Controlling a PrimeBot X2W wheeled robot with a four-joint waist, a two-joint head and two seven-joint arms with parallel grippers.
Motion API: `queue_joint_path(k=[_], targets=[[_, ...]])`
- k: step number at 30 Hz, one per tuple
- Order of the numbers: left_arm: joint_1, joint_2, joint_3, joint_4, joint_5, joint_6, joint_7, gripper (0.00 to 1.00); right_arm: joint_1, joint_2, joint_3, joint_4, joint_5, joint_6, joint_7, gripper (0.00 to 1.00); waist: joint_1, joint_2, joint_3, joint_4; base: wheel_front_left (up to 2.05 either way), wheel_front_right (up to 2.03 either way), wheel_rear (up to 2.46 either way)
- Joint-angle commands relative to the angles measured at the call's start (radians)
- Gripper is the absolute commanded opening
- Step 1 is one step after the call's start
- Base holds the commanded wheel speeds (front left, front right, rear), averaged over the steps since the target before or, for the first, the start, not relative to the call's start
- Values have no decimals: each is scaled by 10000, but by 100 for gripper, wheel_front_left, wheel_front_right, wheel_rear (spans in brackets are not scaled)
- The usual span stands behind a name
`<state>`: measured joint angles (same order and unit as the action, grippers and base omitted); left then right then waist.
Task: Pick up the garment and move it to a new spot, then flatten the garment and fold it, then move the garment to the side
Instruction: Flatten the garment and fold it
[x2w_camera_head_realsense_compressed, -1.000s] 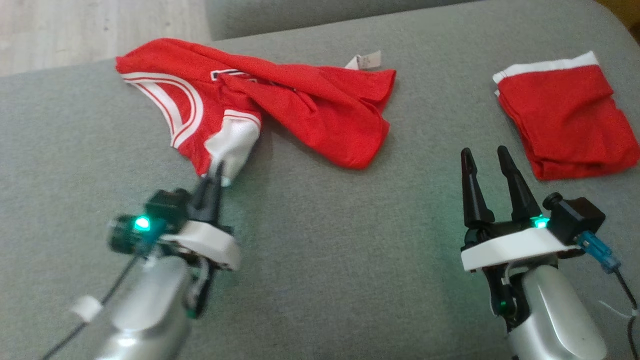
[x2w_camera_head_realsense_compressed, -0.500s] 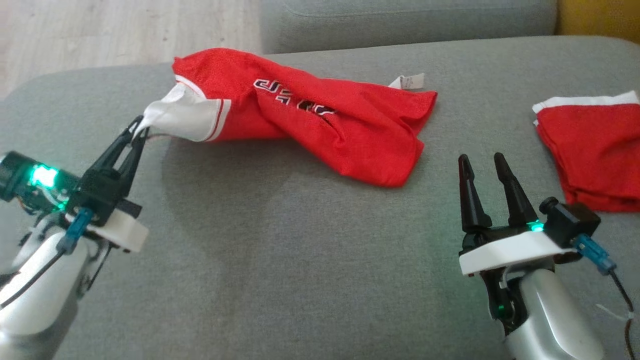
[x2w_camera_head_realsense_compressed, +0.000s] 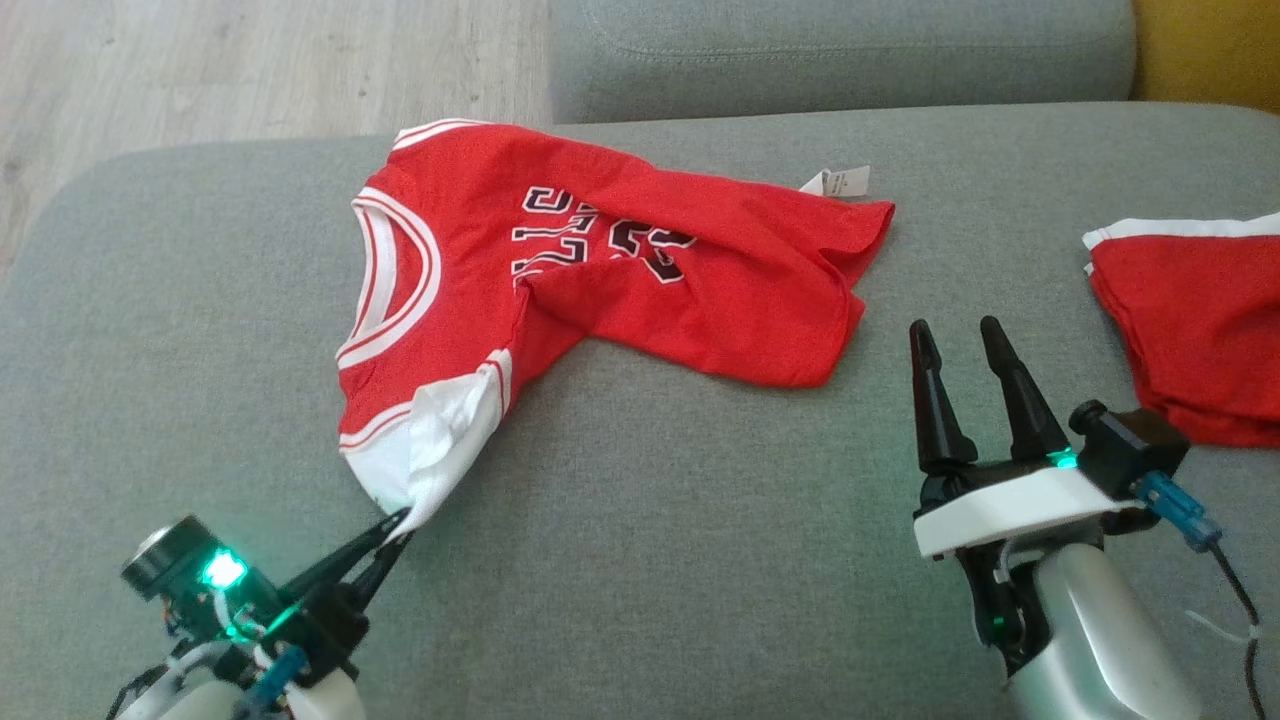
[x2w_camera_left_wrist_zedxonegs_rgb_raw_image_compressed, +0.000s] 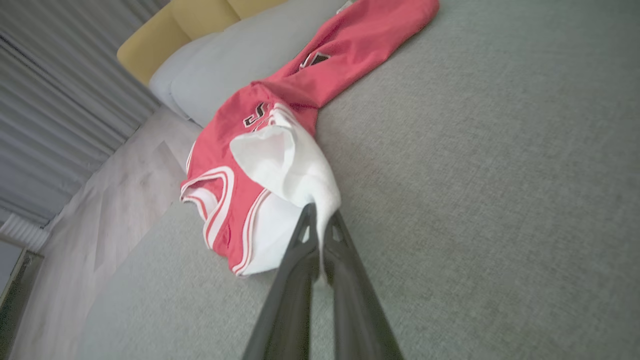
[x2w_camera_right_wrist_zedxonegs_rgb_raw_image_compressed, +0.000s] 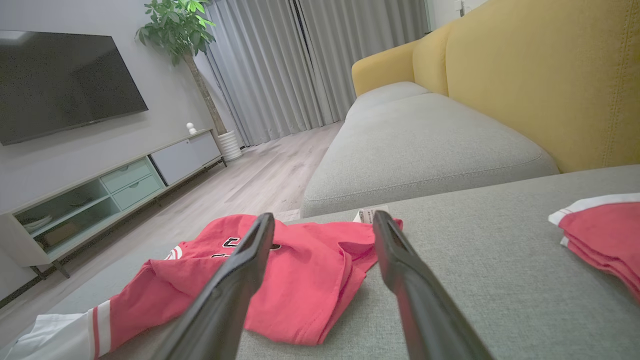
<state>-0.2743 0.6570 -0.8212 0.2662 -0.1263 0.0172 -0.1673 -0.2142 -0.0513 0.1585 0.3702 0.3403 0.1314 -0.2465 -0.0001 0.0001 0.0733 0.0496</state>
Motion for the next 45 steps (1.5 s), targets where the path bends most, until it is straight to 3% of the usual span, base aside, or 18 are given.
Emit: queue_joint_path(k=[1, 6, 13, 16, 19, 24, 29, 36, 45], targets=[[-249, 297, 503, -52, -295, 149, -43, 100, -204, 11, 205, -287, -86, -7, -4, 100, 1, -1, -74, 14, 0, 0, 0], [-144, -36, 1018, -37, -896, 632, -342, 100, -137, 11, 214, -335, -116, -7, 70, 100, 1, -1, -194, 31, 0, 0, 0], [28, -1013, 2850, -751, -2492, 1897, -875, 100, 13, 11, 273, -470, -132, -7, 148, 100, 1, -1, -378, -6, 0, 0, 0], [161, -1724, 3680, -1324, -3120, 2191, -932, 100, 71, 11, 226, -593, -118, -7, 143, 100, 1, -1, -349, -20, 0, 0, 0], [413, -2568, 4543, -2049, -3347, 2220, -939, 100, 175, 11, 150, -693, -118, -7, 169, 100, 1, -1, -273, -28, 0, 0, 0], [959, -4015, 5599, -2455, -3237, 1744, -942, 100, 211, 11, 53, -817, -169, -7, 289, 100, 1, -1, -39, -29, 0, 0, 0], [1003, -4935, 6130, -2267, -2607, 937, -943, 100, -210, -51, -144, -941, -495, -7, 624, 100, 1, -1, 310, 149, 0, 0, 0], [567, -5643, 6431, -1809, -1928, -38, -944, 100, -1924, -409, -1105, -62, -734, -7, 1983, 100, 1, -1, 1087, 694, 0, 0, 0], [-56, -6049, 6117, -1477, -1644, -668, -944, 100, -4698, -897, -2534, 3136, -1075, -7, 4241, 100, 1, -1, 1990, 1688, 0, 0, 0]])
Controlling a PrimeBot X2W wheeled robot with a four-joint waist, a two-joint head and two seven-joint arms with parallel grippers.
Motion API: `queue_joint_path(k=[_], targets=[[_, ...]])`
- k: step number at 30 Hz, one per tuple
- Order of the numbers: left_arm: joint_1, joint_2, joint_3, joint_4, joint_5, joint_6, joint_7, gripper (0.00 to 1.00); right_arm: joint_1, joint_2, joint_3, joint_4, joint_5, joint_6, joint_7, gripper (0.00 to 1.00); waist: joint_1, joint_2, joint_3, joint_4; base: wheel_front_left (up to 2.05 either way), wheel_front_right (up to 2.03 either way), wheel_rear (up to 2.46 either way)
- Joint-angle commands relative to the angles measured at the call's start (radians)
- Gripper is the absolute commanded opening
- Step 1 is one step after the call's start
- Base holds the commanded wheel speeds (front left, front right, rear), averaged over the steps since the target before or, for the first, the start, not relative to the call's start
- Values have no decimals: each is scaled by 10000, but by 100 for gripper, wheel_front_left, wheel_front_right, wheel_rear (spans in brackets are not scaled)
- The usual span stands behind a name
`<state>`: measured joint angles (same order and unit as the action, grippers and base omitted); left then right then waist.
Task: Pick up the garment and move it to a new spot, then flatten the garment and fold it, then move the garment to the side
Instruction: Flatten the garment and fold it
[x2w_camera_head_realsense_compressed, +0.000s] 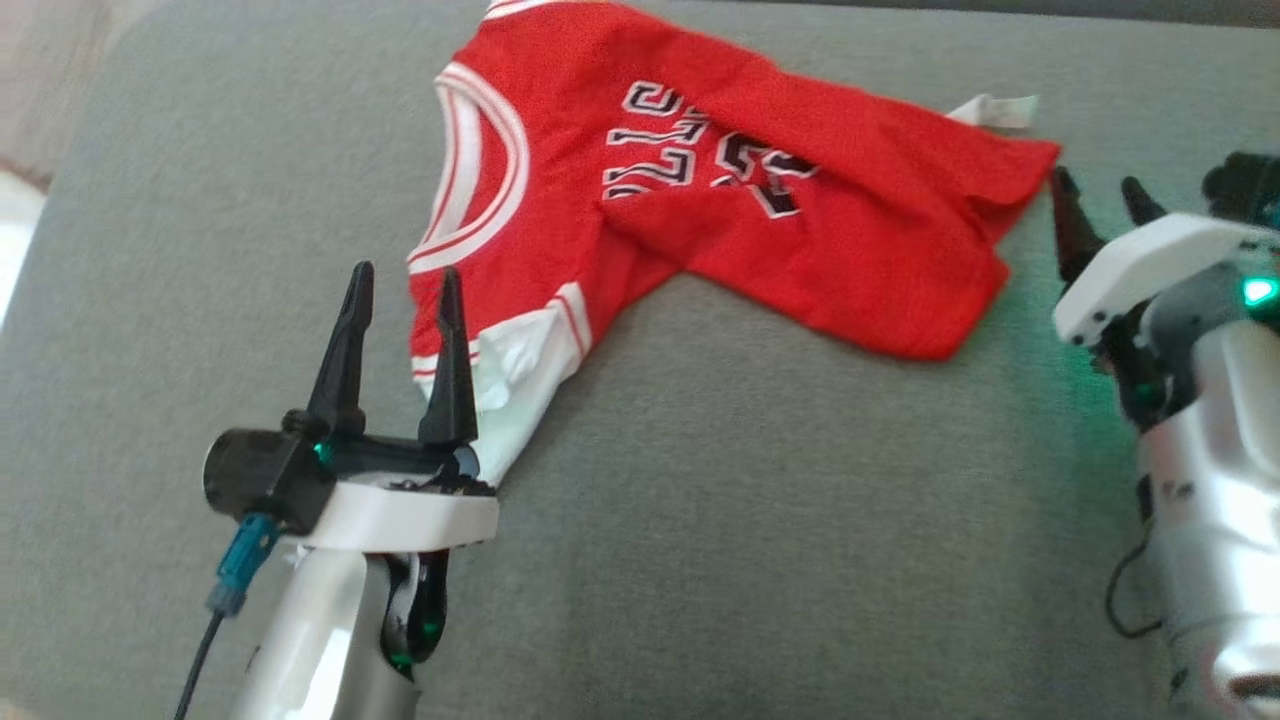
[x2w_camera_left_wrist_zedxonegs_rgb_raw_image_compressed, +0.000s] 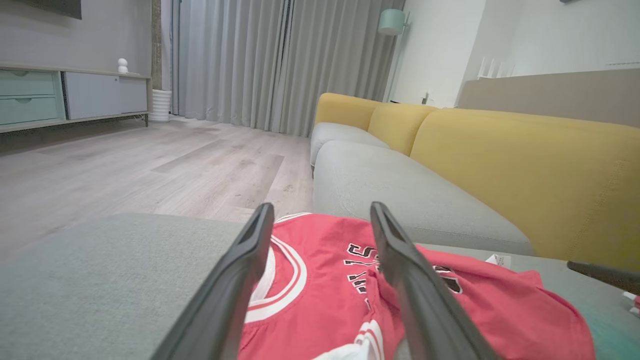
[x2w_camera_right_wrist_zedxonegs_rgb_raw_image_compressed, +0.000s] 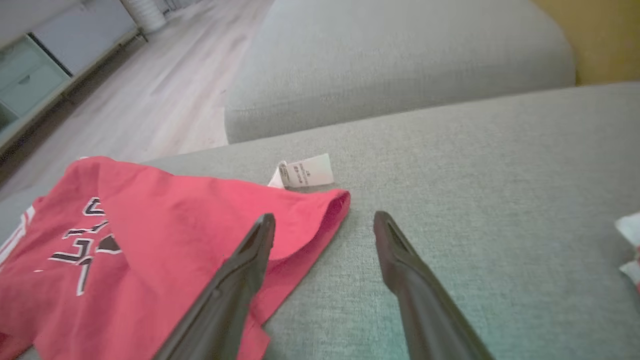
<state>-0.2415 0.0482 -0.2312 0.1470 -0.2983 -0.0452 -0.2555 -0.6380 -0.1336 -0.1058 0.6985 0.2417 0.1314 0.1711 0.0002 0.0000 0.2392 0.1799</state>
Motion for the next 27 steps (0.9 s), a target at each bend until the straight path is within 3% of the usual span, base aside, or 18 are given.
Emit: queue_joint_path(k=[1, 5, 11, 12, 13, 14, 20, 27], targets=[[-442, 32, 131, -287, 31, -60, -62, 100, -705, -134, 1, 216, -147, -7, 213, 100, -2, 0, 392, 486, 0, 0, 0], [-708, 24, -491, -471, -451, 118, -62, 100, -1633, -583, -337, 1766, -670, -7, 597, 100, -2, 0, 674, 975, 0, 0, 0], [-920, 22, -1039, -739, -723, 353, -62, 100, -2355, -983, -251, 3074, -1119, -7, 629, 100, -2, 0, 978, 1447, 0, 0, 0], [-927, 22, -1072, -761, -745, 393, -62, 100, -2458, -939, -175, 3226, -998, -7, 631, 96, -2, 0, 1009, 1486, 0, 0, 0], [-927, 22, -1087, -776, -759, 423, -62, 100, -2544, -965, -72, 3333, -951, -7, 567, 34, -2, 0, 1025, 1509, 0, 0, 0], [-924, 22, -1099, -785, -764, 443, -62, 100, -2617, -1028, 109, 3368, -982, -7, 398, 0, -2, 0, 1039, 1525, 0, 0, 0], [-859, 21, -883, -676, -732, 456, -62, 100, -2891, -1253, 953, 3289, -890, -7, -1326, 0, -2, 0, 839, 1344, 0, 0, 0], [-614, 21, -537, -683, -585, 392, -62, 100, -2901, -1361, 2389, 2412, -885, -7, -3638, 0, -2, 0, 111, 677, 0, 0, 0]])
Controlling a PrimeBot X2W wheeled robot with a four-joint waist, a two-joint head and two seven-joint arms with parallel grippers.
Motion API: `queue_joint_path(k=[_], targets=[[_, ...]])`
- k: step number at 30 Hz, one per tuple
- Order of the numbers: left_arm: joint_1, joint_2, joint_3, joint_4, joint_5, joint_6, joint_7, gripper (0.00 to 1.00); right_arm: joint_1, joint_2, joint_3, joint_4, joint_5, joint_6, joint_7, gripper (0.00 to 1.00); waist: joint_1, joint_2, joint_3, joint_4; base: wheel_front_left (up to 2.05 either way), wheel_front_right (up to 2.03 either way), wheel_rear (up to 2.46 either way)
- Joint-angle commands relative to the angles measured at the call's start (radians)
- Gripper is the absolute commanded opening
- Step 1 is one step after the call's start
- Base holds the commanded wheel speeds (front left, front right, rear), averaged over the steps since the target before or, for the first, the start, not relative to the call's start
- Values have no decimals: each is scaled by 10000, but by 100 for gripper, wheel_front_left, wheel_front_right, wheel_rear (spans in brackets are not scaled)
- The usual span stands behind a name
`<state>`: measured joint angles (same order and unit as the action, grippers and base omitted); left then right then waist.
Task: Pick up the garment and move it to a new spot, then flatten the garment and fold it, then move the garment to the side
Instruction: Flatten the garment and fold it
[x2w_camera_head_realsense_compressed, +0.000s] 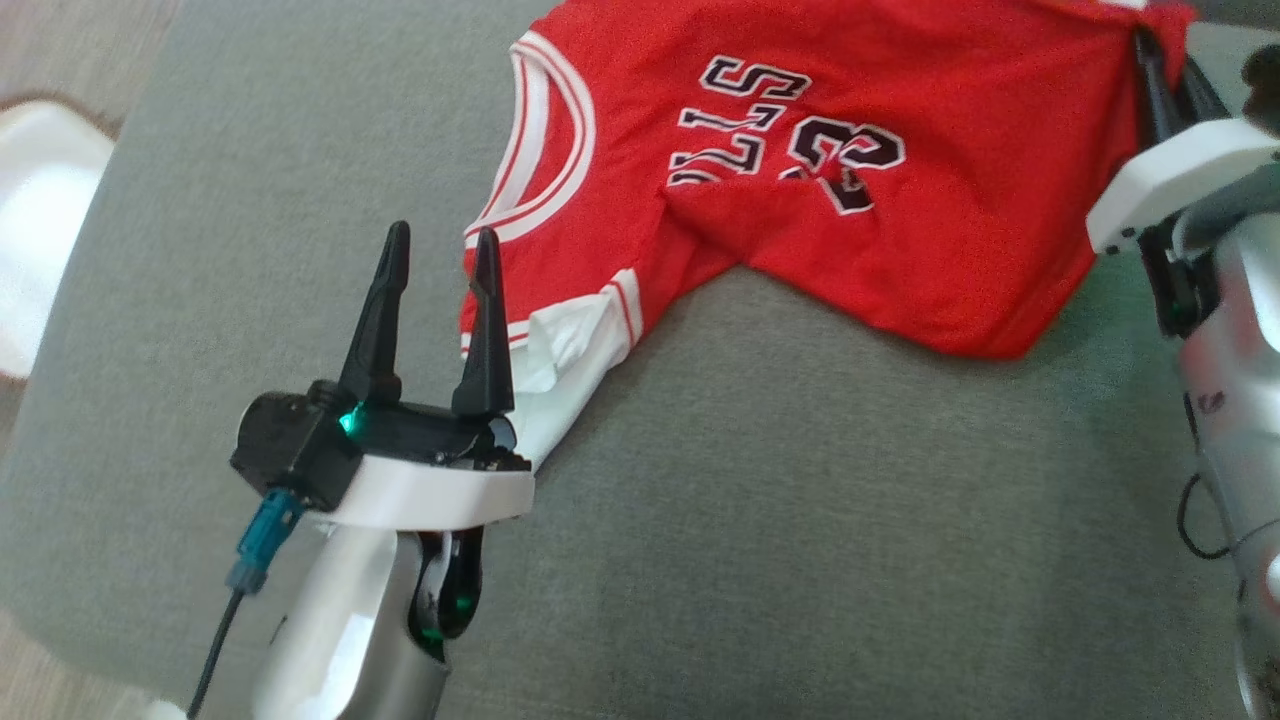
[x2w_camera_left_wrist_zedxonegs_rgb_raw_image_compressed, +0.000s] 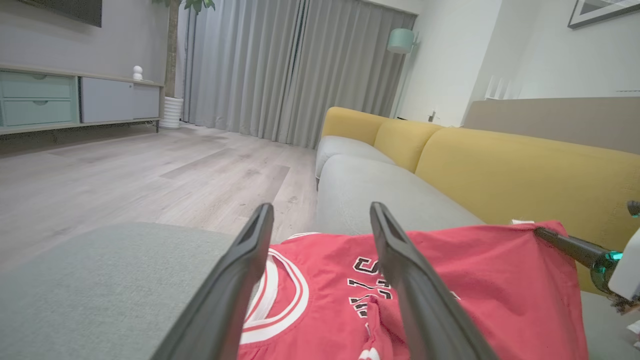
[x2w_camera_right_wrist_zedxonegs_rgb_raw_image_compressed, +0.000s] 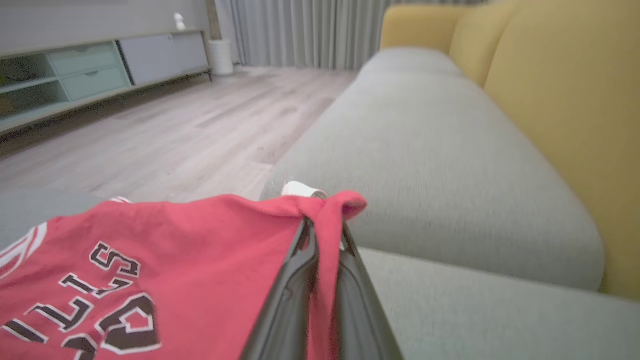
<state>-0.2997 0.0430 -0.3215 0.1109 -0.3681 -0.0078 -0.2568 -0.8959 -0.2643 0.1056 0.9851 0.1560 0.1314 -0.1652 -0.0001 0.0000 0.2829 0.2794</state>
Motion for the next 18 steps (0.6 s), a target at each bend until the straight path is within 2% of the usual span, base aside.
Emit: queue_joint_path(k=[1, 5, 9, 13, 18], targets=[[22, 73, 393, -322, 140, 2, -49, 100, -308, -90, 455, -647, -41, -7, -448, 0, 1, 0, -421, -415, 0, 0, 0], [244, 72, 472, -397, 211, 21, -49, 100, -213, -286, 979, -1620, -78, -7, -798, 0, 1, 0, -716, -723, 0, 0, 0], [358, 72, 460, -460, 195, 0, -49, 100, -217, -645, 1093, -2369, -118, -7, -828, 0, 1, 0, -785, -734, 0, 0, 0], [340, 72, 323, -549, 79, -24, -49, 100, -489, -1175, 905, -2581, -358, -7, -369, 0, 1, 0, -646, -410, 0, 0, 0], [217, 72, 30, -619, -80, 31, -49, 100, -1115, -1705, 818, -2068, -560, -7, 503, 0, 1, 0, -308, 178, 0, 0, 0]])
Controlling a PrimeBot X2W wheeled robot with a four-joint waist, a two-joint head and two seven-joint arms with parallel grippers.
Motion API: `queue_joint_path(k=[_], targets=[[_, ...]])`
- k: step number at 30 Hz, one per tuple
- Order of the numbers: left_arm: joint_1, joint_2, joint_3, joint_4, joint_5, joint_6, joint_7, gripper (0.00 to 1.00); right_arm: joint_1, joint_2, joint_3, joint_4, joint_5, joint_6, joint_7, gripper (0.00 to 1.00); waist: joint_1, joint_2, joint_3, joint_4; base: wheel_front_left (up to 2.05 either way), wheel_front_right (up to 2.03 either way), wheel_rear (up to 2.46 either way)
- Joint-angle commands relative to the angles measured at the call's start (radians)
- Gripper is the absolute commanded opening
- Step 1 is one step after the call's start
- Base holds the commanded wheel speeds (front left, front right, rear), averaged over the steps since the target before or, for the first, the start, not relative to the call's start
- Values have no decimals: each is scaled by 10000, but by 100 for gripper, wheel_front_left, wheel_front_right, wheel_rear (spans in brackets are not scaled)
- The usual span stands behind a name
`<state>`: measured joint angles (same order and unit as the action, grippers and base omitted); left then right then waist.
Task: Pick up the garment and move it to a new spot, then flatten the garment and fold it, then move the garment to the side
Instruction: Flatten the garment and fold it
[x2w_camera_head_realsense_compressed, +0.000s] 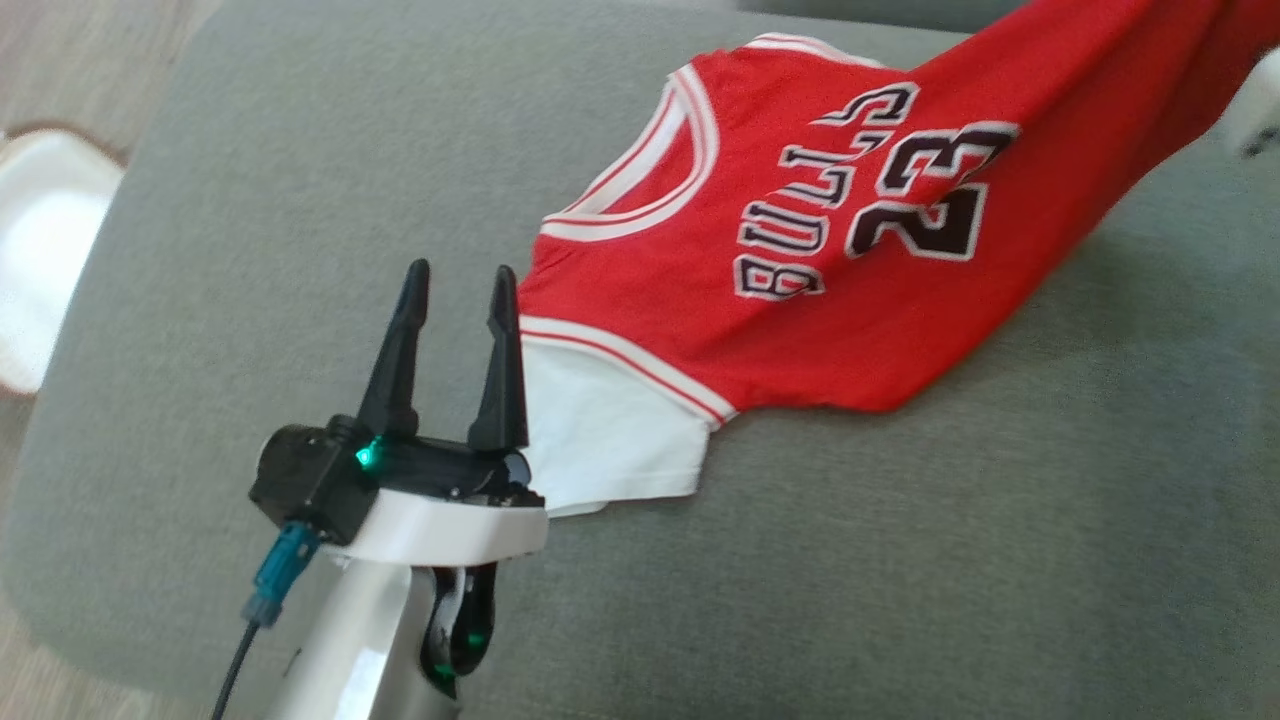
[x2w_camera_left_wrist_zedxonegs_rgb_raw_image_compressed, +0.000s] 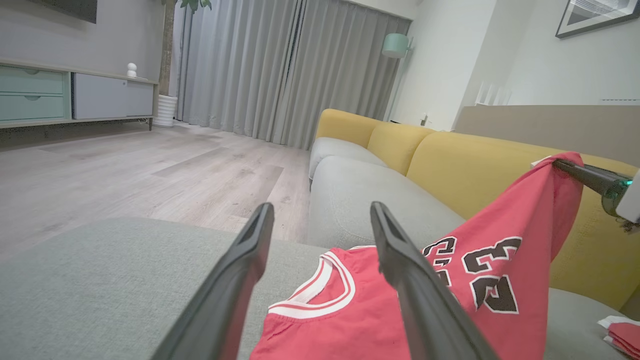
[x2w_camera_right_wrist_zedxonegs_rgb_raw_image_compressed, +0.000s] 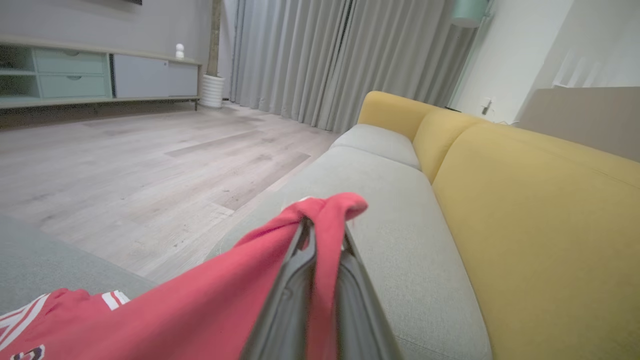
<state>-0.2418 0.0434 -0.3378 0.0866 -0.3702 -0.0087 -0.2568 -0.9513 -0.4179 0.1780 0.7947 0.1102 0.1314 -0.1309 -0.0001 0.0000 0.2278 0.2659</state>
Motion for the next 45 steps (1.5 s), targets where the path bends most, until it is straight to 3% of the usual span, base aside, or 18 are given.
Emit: queue_joint_path(k=[1, 2, 3, 4, 5, 11, 19, 29, 39, 45], targets=[[-389, 68, 161, -381, -87, 57, -49, 100, -701, -200, 142, 57, -53, -7, 365, 0, 1, 0, 312, 411, 0, 0, 0], [-413, 68, 134, -391, -116, 71, -49, 100, -856, -215, 195, 289, 53, -7, 549, 0, 1, 0, 389, 508, 0, 0, 0], [-443, 68, 107, -405, -143, 81, -49, 100, -1018, -280, 284, 535, 150, -7, 700, 60, 1, 0, 468, 598, 0, 0, 0], [-443, 68, 107, -405, -143, 81, -49, 100, -1018, -280, 284, 535, 150, -7, 700, 60, 1, 0, 468, 598, 0, 0, 0], [-476, 68, 74, -418, -176, 86, -49, 100, -1166, -408, 435, 849, 189, -7, 925, 100, 1, 0, 532, 683, 0, 0, 0], [-506, 68, 24, -446, -249, 207, -49, 100, -1707, -827, 854, 1922, 727, -7, 775, 100, 1, 0, 534, 735, 0, 0, 0], [-359, 68, 460, -347, 20, 99, -49, 100, -755, -189, 1181, 1778, 1922, -7, -769, 100, 1, 0, -85, -259, 0, 0, 0], [-142, 68, 1175, -197, 387, -198, -49, 100, 2381, 1077, 850, -978, 3097, -7, -1290, 100, 1, 0, -798, -1776, 0, 0, 0], [-34, 68, 1408, 436, 768, -554, -49, 100, 6498, 3028, -669, -3853, 2368, -7, -1300, 100, 1, 0, -1031, -2845, 0, 0, 0], [-383, 93, 1422, 1051, 1133, -825, -49, 100, 7178, 3495, -1054, -4678, 2044, -7, -1169, 100, 1, 0, -767, -3364, 0, 0, 0]])
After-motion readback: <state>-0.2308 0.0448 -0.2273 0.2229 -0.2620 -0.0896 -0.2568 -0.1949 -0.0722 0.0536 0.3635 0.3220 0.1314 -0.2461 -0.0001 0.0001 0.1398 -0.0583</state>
